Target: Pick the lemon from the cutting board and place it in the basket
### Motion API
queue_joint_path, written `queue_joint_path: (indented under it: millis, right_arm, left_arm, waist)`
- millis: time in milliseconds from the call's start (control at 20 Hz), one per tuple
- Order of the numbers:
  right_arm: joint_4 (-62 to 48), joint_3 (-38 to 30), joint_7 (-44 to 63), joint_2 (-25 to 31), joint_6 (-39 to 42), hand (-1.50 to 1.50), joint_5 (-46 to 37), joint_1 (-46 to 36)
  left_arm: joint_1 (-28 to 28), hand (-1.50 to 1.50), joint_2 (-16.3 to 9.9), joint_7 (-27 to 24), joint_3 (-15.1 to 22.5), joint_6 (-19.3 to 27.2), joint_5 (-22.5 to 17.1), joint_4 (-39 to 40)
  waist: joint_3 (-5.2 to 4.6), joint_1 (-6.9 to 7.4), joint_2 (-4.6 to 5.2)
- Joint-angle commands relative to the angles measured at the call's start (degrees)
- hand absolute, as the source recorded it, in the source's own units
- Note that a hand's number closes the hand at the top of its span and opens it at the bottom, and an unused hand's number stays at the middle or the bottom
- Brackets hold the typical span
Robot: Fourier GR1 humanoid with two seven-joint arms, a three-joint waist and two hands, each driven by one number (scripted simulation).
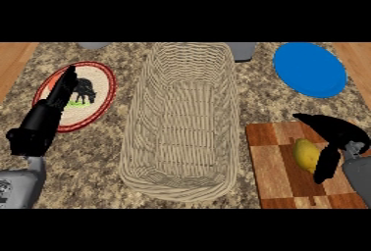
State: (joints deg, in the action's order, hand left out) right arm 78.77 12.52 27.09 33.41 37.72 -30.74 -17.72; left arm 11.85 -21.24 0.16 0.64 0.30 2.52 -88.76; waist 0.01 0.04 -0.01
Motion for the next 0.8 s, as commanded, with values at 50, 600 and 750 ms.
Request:
queue_joint_path:
  millis: [50,600,750]
  right_arm:
    - [-0.7,-2.6,-3.1,-2.5,-1.6,-1.5,-3.4,1.8]
    - [2.9,-5.5,-2.6,-5.5,1.9,-1.5,-8.5,6.5]
    - [-6.0,-5.6,-6.7,-6.4,-0.8,-1.5,-11.7,2.6]
  left_arm:
    - [-1.0,0.0,2.3,-3.4,-1.4,-0.7,1.9,2.1]
    - [-3.1,0.0,2.9,2.2,-4.4,-4.1,3.5,-5.6]
    - [1.8,0.0,4.3,2.1,-3.9,-4.2,4.7,-0.9]
  waist:
    - [-0.01,-0.03,0.01]
    - [-0.01,0.01,-0.04]
    - [0.0,0.05,0.05]
